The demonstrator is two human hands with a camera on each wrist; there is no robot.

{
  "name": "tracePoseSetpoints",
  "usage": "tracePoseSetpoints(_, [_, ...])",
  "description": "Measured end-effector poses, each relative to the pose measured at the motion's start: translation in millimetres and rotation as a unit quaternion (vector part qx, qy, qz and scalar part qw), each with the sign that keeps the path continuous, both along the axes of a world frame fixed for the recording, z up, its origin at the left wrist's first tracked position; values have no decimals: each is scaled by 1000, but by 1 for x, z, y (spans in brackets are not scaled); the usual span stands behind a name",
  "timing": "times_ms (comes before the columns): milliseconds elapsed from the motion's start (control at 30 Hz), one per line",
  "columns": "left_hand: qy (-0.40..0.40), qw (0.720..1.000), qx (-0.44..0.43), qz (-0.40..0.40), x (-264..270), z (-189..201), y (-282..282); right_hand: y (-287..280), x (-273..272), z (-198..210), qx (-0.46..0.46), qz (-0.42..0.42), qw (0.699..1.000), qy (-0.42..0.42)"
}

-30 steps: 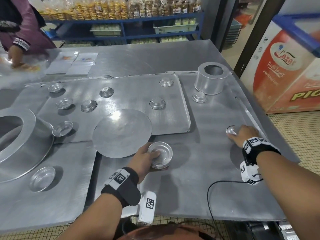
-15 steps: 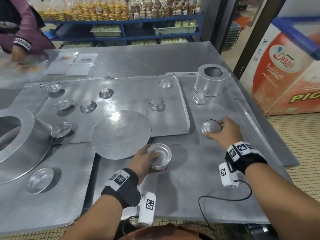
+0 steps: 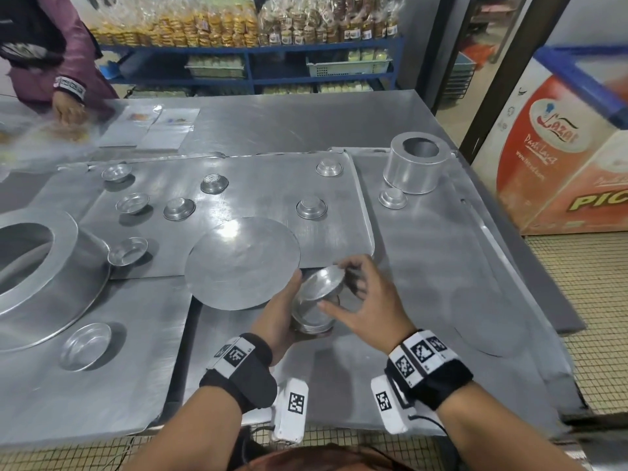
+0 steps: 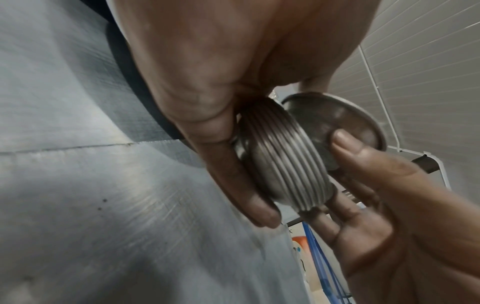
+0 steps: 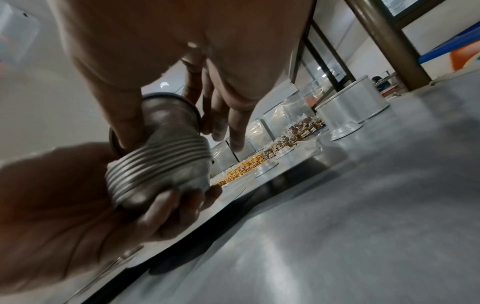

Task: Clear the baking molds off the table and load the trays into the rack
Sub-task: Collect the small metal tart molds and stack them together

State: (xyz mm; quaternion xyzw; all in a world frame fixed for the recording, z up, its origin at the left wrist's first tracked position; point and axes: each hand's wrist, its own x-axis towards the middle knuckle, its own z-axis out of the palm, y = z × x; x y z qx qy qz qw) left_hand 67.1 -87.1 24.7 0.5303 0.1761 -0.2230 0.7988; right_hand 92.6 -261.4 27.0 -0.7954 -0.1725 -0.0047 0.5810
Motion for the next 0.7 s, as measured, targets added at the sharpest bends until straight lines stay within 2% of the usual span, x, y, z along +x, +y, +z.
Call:
tracePoseSetpoints(133, [-10,1000,-1,17,-8,2,3,9,-9,-7,-68,37,997,7])
tracePoseSetpoints(433, [-15,992,27,125,-36,-9,33,36,-20,-4,-87,143,984,60])
tracePoseSetpoints(700, [-9,976,44,215,-68,-8,81,89,-17,4,-121,260,954,94])
